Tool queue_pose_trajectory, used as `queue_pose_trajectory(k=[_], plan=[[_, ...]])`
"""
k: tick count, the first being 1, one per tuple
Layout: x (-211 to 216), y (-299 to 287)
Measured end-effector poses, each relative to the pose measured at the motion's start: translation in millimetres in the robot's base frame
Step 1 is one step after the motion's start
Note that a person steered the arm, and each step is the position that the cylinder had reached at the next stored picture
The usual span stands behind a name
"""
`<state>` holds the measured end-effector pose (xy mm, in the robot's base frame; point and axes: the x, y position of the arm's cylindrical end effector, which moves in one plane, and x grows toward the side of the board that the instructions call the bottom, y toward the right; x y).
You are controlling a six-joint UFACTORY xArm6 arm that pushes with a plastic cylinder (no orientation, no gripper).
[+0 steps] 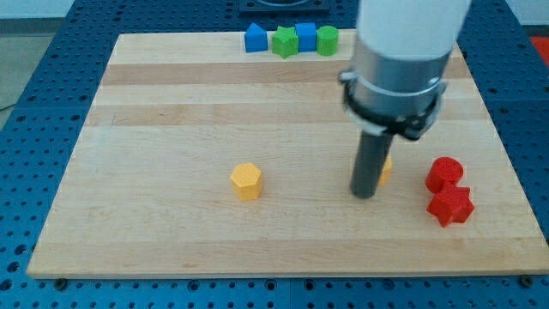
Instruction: Move the yellow heart above the red circle
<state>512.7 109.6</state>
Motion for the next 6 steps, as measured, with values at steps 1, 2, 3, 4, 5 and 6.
queue_pose_trajectory(k=[1,2,3,4,5,6], plan=[[-23.6,19.9],[-23.2,14.9],[-23.2,6.4],[-23.2,-36.2],[-38.7,-45.7],[-62.5,1.4]])
